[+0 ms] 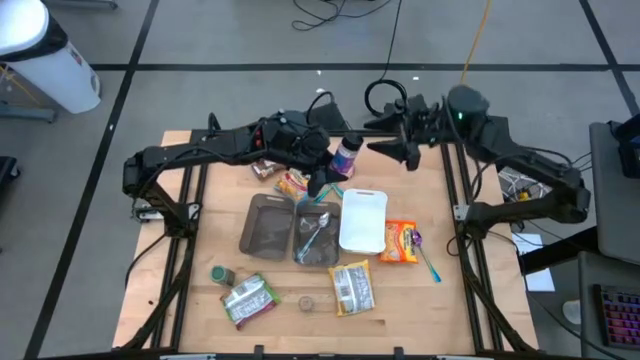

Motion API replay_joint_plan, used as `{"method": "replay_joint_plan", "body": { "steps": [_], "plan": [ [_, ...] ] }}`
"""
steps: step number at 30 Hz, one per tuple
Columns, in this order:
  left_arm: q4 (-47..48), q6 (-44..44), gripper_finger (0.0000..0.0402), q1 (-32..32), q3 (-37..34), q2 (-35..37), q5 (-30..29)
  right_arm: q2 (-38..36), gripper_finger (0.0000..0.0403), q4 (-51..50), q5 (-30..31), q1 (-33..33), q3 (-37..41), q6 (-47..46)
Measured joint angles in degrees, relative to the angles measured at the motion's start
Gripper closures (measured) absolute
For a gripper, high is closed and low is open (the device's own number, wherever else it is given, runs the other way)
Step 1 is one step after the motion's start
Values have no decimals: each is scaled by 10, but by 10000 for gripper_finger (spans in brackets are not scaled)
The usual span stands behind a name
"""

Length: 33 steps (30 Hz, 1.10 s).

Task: Pick & Place Food Item
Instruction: Put the purple bottle into the white bin

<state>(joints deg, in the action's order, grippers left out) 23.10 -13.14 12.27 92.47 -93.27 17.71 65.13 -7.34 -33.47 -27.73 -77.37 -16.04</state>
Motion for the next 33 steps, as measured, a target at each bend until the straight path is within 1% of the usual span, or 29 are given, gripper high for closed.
{"method": "replay_joint_plan", "body": {
  "steps": [2,4,8,12,19,26,33],
  "plan": [
    [17,5,194,0,0,0,5,20,101,-39,-38,-14,-41,-6],
    [21,13,194,-3,0,-1,5,41,101,-77,-59,-23,-76,-3],
    [29,24,194,-8,0,-1,0,86,101,-137,-61,-26,-129,28],
    [36,25,194,-8,0,-1,-2,129,101,-155,-96,-20,-162,34],
    [56,33,194,-7,0,-1,-13,166,101,-155,-103,4,-169,42],
    [71,37,194,-7,0,-1,-21,165,101,-162,-103,10,-170,48],
    [85,41,194,0,0,-1,-28,158,101,-205,-102,10,-170,63]
  ]
}}
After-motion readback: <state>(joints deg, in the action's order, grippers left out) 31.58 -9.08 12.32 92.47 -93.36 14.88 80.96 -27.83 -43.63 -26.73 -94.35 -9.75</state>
